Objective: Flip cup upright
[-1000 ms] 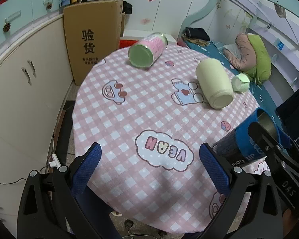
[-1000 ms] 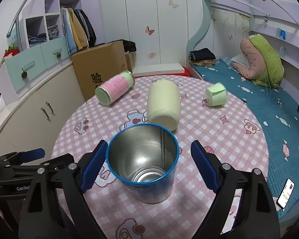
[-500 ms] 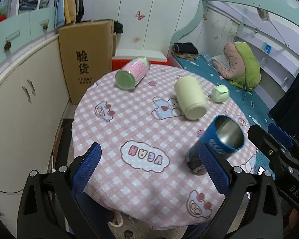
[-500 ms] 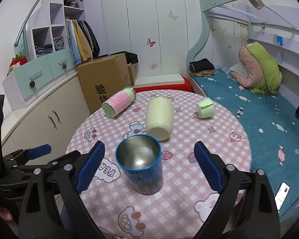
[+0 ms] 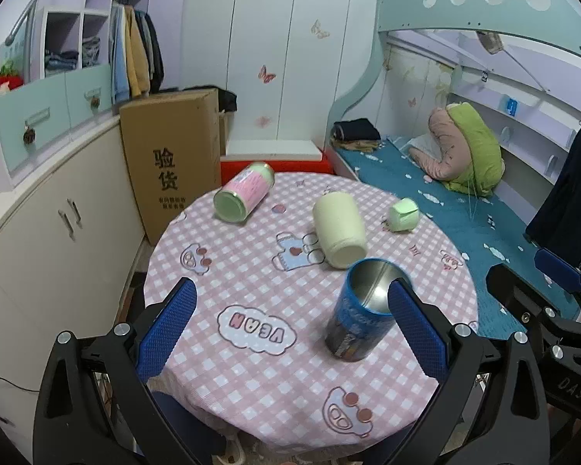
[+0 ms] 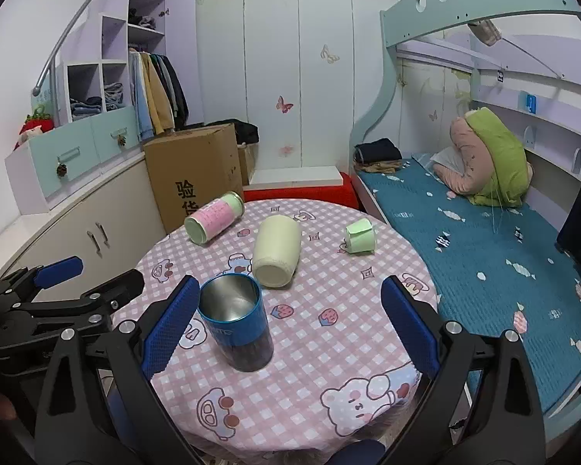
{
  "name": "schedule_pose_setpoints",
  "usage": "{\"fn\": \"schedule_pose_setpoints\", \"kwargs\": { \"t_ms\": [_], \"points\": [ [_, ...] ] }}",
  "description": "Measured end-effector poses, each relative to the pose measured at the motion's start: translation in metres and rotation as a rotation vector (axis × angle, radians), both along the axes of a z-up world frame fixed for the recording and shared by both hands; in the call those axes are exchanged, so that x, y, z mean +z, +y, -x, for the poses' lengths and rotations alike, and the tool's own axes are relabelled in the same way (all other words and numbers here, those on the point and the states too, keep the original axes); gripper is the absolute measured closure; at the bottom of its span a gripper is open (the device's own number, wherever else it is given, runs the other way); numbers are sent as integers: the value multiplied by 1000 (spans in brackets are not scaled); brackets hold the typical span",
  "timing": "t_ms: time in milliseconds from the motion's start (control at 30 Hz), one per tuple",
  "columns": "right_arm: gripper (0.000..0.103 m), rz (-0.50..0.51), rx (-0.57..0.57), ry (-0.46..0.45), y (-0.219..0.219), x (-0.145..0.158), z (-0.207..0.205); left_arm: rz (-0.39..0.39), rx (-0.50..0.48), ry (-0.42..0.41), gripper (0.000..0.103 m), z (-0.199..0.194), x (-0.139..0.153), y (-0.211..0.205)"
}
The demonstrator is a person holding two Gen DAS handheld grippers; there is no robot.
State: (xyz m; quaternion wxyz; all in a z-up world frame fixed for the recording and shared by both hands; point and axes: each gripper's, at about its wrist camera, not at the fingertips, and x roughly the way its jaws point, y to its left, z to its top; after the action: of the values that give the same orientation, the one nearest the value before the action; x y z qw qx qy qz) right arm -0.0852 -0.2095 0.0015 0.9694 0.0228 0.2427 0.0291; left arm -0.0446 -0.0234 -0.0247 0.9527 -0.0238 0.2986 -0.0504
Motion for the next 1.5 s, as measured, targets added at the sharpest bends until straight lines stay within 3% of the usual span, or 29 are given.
{"fn": "schedule_pose_setpoints", "kwargs": {
  "t_ms": [433, 1500],
  "points": [
    [7, -7, 8, -40, -13, 10, 8, -52, 17, -77, 8, 9, 14, -22],
    [6, -4, 9, -39, -12, 10, 6, -67, 40, -96, 8, 6, 14, -23]
  ]
}}
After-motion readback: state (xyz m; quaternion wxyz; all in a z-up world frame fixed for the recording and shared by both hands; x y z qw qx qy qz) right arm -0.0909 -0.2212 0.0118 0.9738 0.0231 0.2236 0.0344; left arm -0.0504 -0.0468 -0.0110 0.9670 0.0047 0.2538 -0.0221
